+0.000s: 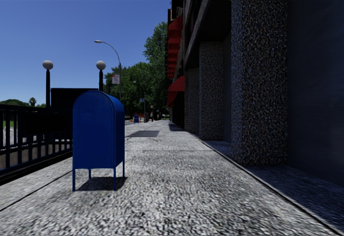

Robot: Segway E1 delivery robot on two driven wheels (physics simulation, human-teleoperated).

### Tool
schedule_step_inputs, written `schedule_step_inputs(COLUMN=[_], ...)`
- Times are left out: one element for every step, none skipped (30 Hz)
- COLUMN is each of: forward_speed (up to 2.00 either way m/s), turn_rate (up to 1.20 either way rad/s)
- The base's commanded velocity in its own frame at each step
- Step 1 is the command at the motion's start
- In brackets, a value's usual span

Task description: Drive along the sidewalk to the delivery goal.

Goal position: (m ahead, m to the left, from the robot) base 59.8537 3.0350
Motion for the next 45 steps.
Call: schedule_step_inputs(forward_speed=[1.97, 1.97, 1.97, 1.97, 1.97, 1.97, 1.97, 1.97, 1.98, 1.98, 1.98, 1.99, 1.99, 1.99, 1.99, 1.99, 1.99, 1.99, 2.00, 2.00, 2.00, 2.00, 2.00, 2.00, 2.00, 2.00, 2.00, 2.00, 2.00, 2.00, 2.00, 2.00, 2.00, 2.00, 2.00, 2.00, 2.00, 2.00, 2.00, 2.00, 2.00, 2.00, 2.00, 2.00, 2.00], turn_rate=[0.00, 0.00, 0.00, 0.00, 0.00, 0.00, 0.00, 0.00, 0.00, 0.00, 0.00, 0.00, 0.00, 0.00, 0.00, 0.00, 0.00, 0.00, 0.00, 0.00, 0.00, 0.00, 0.00, 0.00, 0.00, 0.00, 0.00, 0.00, 0.00, 0.00, 0.03, 0.03, 0.11, 0.20, 0.20, 0.30, 0.38, 0.40, 0.40, 0.41, 0.41, 0.41, 0.41, 0.41, 0.41])
